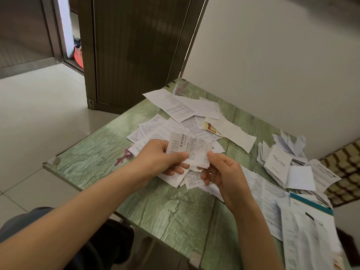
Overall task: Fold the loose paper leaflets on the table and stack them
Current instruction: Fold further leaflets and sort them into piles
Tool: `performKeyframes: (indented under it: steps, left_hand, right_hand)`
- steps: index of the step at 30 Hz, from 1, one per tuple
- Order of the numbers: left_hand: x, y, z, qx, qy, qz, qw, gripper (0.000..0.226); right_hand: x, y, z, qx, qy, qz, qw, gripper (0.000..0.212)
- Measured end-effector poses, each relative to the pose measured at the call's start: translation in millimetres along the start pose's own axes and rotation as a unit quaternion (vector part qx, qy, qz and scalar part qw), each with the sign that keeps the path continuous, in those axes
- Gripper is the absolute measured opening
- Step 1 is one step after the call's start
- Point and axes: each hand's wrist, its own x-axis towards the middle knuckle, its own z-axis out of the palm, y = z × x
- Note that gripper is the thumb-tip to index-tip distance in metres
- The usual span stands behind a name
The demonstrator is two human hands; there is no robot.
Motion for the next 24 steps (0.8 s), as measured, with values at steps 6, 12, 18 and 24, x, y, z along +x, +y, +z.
performKeyframes:
  steps: [6,12,18,24]
  left_hand:
    - [0.3,-0.2,0.5,0.01,-0.006,0.0,1.0,0.003]
    - [0.3,0.2,0.4,0.025,-0.011,0.007,1.0,0.007]
    - [-0.3,1.7,-0.5,0.035,-0.021,0.007,0.999,0.011]
    - [0.2,2.0,-1.2,0.039,-0.031,0.006,0.999,0.009]
  right_hand:
    - [-0.2,0.2,-3.8,-0.025,-0.004,-0.017,1.0,0.024]
    - [2.3,3.3,-7.1,-0.025,-0.002,-0.005,1.0,0.02]
    - [3.0,4.1,-8.1,-0.024,-0.012,0.001,1.0,0.019]
    - [2.3,3.4,-9.2,-0.002,-0.033,-0.001,0.999,0.021]
